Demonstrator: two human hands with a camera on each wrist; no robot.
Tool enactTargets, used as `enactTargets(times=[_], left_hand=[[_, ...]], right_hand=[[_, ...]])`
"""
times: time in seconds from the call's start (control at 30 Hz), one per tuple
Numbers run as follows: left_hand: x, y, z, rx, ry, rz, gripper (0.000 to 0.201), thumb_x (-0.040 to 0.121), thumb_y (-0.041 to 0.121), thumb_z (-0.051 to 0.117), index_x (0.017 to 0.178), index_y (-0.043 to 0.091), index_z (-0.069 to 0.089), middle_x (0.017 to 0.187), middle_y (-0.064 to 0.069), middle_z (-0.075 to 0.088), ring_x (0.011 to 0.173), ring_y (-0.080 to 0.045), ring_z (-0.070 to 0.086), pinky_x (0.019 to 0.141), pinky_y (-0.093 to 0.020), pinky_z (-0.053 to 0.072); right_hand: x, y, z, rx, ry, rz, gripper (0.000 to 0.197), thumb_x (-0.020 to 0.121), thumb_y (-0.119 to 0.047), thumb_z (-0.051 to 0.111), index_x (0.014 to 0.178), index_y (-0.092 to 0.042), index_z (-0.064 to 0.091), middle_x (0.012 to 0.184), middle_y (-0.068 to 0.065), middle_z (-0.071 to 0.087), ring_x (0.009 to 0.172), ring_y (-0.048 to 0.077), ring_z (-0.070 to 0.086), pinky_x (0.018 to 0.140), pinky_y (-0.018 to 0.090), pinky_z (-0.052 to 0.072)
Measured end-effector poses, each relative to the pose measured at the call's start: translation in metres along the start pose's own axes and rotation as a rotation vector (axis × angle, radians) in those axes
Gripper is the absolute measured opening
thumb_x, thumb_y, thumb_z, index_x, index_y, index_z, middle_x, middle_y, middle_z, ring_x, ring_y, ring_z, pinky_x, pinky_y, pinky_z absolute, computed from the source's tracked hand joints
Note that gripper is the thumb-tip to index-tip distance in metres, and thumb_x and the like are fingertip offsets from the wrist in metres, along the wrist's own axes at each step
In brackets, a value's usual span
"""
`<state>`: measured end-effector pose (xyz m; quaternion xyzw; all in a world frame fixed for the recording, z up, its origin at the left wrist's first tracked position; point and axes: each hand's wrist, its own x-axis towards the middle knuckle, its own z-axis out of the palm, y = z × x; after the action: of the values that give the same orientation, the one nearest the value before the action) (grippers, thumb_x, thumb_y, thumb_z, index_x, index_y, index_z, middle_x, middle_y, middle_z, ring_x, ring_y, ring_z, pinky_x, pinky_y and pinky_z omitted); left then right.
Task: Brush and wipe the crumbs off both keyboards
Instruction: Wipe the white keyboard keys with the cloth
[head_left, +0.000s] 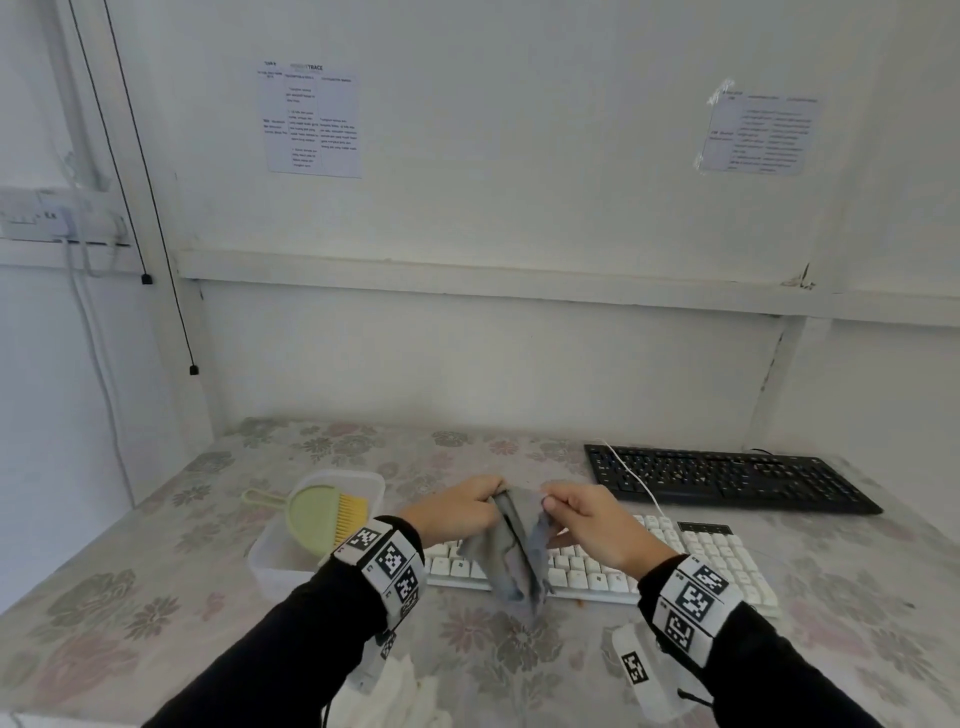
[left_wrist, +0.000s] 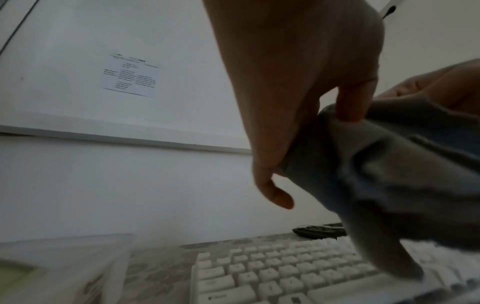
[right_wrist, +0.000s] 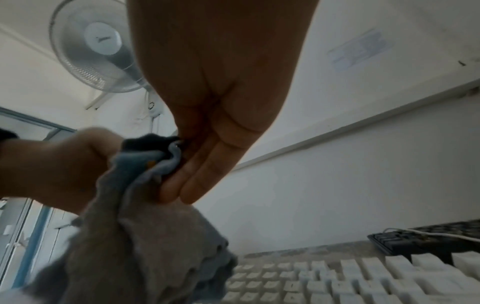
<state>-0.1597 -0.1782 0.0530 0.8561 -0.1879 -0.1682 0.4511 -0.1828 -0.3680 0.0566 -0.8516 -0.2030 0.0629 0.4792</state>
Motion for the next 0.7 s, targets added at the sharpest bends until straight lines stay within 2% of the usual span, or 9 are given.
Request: enactTargets(times=[0.07,0.13,0.23,0.3,0.37,0.43,0.53,0.6,0.7], left_hand=[[-0.002,0.002,0.002,-0.013,0.030,0.009,0.025,0.084,-0.001,0.034,0.087,0.020,0.048,0.091,-0.002,0.053,0.092,-0.020,0.048,0.084,-0.035,0.040],[-0.003,0.005,0.006,-0.076,0.025,0.011,0.012,0.076,0.014,0.041,0.085,0.020,0.046,0.089,0.000,0.051,0.089,-0.018,0.048,0.083,-0.033,0.038],[-0.002,0.006,0.007,-0.096,0.019,0.026,0.024,0.072,0.030,0.052,0.091,0.016,0.050,0.092,0.000,0.056,0.089,-0.014,0.053,0.083,-0.031,0.043],[0.002,0.003,0.005,0.028,0.021,0.022,0.029,0.073,0.023,0.056,0.099,0.013,0.050,0.101,-0.010,0.059,0.095,-0.022,0.056,0.088,-0.040,0.046],[0.005,0.000,0.004,0.066,0.034,0.024,0.016,0.080,0.008,0.058,0.092,0.014,0.048,0.097,-0.012,0.057,0.090,-0.023,0.055,0.083,-0.040,0.047],[0.009,0.000,0.006,0.076,0.088,0.047,0.016,0.086,0.000,0.052,0.087,0.015,0.047,0.091,-0.008,0.055,0.086,-0.020,0.051,0.077,-0.036,0.044],[0.013,0.002,0.011,0.118,0.186,0.056,0.016,0.089,-0.001,0.042,0.091,0.013,0.049,0.088,-0.006,0.054,0.084,-0.018,0.049,0.075,-0.032,0.041],[0.012,0.002,0.013,0.088,0.199,0.046,0.012,0.090,0.002,0.044,0.089,0.014,0.047,0.084,-0.004,0.052,0.082,-0.019,0.050,0.074,-0.032,0.042],[0.008,-0.005,0.006,0.138,0.076,0.070,0.020,0.082,0.010,0.061,0.095,0.019,0.048,0.091,0.000,0.055,0.087,-0.019,0.055,0.072,-0.028,0.046]], right_hand=[[0.001,0.002,-0.001,-0.030,0.052,-0.040,0.021,0.097,-0.009,0.044,0.079,-0.009,0.056,0.073,0.008,0.062,0.070,0.019,0.064,0.077,0.042,0.057],[0.001,0.003,0.001,-0.061,0.090,-0.096,0.019,0.092,-0.008,0.054,0.075,-0.015,0.057,0.069,0.005,0.062,0.066,0.019,0.061,0.072,0.042,0.054],[0.006,0.008,0.005,-0.132,0.145,-0.119,0.021,0.091,-0.012,0.056,0.073,-0.022,0.050,0.065,0.002,0.059,0.062,0.020,0.055,0.066,0.041,0.049],[0.008,0.009,0.006,-0.188,0.207,-0.091,0.018,0.095,-0.015,0.048,0.078,-0.021,0.046,0.069,0.003,0.058,0.064,0.019,0.053,0.064,0.029,0.047],[0.009,0.009,0.005,-0.194,0.273,-0.079,0.014,0.097,-0.007,0.040,0.092,-0.019,0.045,0.078,0.005,0.060,0.069,0.018,0.053,0.060,0.012,0.041],[0.009,0.009,0.005,-0.172,0.246,-0.125,0.029,0.092,0.004,0.037,0.100,-0.022,0.047,0.081,0.008,0.063,0.070,0.017,0.055,0.059,0.014,0.040],[0.010,0.012,0.010,-0.167,0.145,-0.184,0.038,0.083,0.010,0.048,0.098,-0.026,0.051,0.072,-0.005,0.058,0.058,0.002,0.053,0.057,0.014,0.042],[0.012,0.008,0.008,-0.190,0.228,-0.199,0.027,0.086,0.006,0.052,0.093,-0.020,0.055,0.067,-0.009,0.054,0.056,-0.003,0.052,0.057,0.008,0.039],[0.015,-0.003,-0.009,-0.124,0.487,-0.223,0.024,0.090,0.008,0.040,0.094,-0.012,0.052,0.074,-0.004,0.055,0.064,0.002,0.052,0.059,0.007,0.042]])
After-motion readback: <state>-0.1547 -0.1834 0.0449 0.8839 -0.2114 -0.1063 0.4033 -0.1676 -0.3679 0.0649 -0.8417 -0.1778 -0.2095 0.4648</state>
